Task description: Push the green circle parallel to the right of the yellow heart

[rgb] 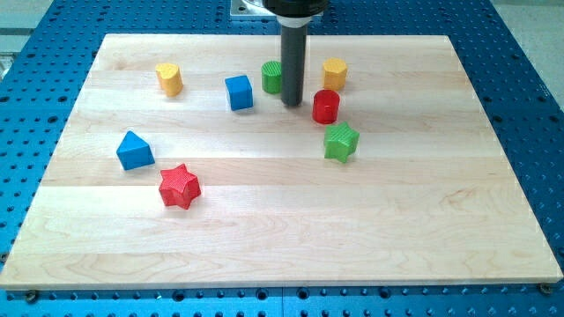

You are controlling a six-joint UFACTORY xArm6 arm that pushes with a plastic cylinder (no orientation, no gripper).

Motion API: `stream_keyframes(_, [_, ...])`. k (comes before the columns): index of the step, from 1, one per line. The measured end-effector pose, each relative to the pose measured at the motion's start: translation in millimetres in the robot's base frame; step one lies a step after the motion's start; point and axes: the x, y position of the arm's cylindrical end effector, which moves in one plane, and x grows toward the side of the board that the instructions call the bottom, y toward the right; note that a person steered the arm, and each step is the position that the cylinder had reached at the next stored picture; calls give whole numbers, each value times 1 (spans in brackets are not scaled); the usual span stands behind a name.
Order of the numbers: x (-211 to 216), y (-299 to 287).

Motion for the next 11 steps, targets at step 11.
stream_keyframes(11, [-28, -39])
